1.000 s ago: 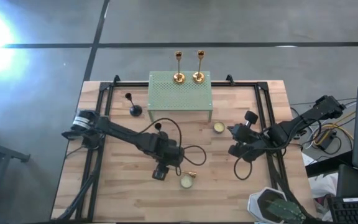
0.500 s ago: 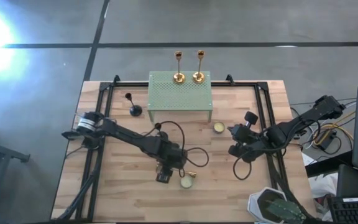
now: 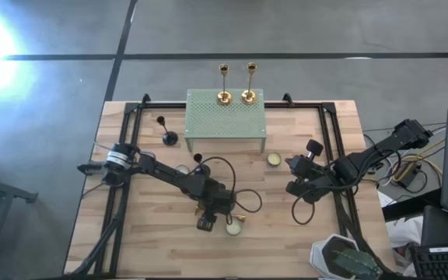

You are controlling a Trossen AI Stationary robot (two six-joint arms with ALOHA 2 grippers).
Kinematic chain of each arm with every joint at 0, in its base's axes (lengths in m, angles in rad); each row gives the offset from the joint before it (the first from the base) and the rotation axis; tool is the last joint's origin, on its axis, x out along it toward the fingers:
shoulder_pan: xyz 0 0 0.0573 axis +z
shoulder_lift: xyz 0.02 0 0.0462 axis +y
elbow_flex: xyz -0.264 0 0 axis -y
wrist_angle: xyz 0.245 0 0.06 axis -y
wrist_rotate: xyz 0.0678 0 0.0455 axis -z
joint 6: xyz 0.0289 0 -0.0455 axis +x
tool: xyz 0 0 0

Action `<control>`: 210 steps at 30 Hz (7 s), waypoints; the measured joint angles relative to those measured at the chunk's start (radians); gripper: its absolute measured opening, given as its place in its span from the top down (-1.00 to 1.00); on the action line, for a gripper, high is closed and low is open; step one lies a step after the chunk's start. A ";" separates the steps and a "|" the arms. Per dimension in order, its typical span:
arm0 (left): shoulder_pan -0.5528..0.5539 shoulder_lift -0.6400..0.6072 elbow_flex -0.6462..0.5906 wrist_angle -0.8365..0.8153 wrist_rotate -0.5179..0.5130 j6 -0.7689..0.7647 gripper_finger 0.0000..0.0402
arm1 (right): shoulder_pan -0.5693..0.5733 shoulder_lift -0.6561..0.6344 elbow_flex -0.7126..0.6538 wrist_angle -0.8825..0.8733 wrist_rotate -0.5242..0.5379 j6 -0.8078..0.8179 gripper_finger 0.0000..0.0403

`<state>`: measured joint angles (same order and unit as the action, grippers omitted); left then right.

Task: Pick & Place candle stick holders
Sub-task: Align the gold candle holder with the other gold candle holders on the shelf, then put the bottom black candle holder on the shelf

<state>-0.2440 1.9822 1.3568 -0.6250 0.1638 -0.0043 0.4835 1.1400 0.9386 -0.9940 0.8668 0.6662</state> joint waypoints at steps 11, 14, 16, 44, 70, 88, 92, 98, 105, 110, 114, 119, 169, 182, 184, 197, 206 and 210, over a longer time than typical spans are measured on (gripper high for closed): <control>0.011 -0.005 0.002 0.013 -0.039 0.006 0.91 | 0.000 0.000 -0.001 -0.002 0.000 0.007 0.96; 0.011 -0.006 0.000 0.007 -0.043 0.006 0.91 | 0.000 0.000 -0.002 -0.002 0.000 0.007 0.96; 0.012 -0.007 0.000 0.001 -0.043 0.006 0.91 | 0.000 0.000 -0.002 -0.002 0.000 0.007 0.96; 0.076 -0.682 -0.248 0.592 -0.609 0.172 0.92 | 0.000 -0.001 -0.006 0.005 0.041 0.045 0.96; 0.695 -0.646 -0.716 1.609 -0.381 0.115 0.92 | 0.000 -0.001 -0.006 0.007 0.388 0.086 0.96; 0.878 -0.425 -0.701 1.857 -0.221 -0.016 0.92 | 0.000 0.000 -0.007 0.003 0.394 0.082 0.96; 0.884 -0.377 -0.679 1.908 -0.225 -0.017 0.92 | 0.000 0.000 -0.008 0.002 0.394 0.082 0.96; 0.886 -0.335 -0.665 1.911 -0.252 -0.016 0.92 | 0.000 0.000 -0.008 -0.002 0.393 0.080 0.96; 0.891 -0.335 -0.676 1.929 -0.317 0.022 0.92 | 0.000 0.000 -0.008 -0.004 0.393 0.071 0.96; 0.903 -0.326 -0.676 1.927 -0.363 0.027 0.92 | 0.000 0.000 -0.008 -0.004 0.393 0.072 0.96; 0.913 -0.302 -0.671 1.927 -0.365 0.003 0.92 | 0.000 0.000 -0.008 -0.004 0.393 0.072 0.96; 0.919 -0.262 -0.659 1.936 -0.364 -0.010 0.92 | 0.000 0.000 -0.008 -0.003 0.393 0.073 0.96; 0.941 -0.241 -0.659 1.914 -0.363 -0.047 0.75 | 0.000 -0.001 -0.008 -0.003 0.393 0.067 0.96; 0.941 -0.249 -0.659 1.889 -0.359 -0.087 0.40 | 0.000 -0.001 -0.008 -0.003 0.392 0.067 0.96; 0.941 -0.249 -0.659 1.879 -0.359 -0.090 0.34 | 0.000 -0.001 -0.008 -0.003 0.392 0.066 0.96; 0.941 -0.396 -0.659 1.665 -0.329 -0.076 0.10 | 0.000 -0.001 -0.008 -0.003 0.391 0.066 0.96; 0.940 -0.578 -0.659 1.391 -0.294 -0.033 0.10 | 0.000 -0.001 -0.008 -0.002 0.390 0.066 0.96; 0.940 -0.676 -0.659 1.229 -0.292 -0.006 0.10 | 0.000 -0.001 -0.008 -0.002 0.390 0.066 0.96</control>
<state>0.6964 1.3066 0.6975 0.6042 -0.1284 -0.0098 0.4837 1.1393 0.9310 -0.9958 1.2566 0.7322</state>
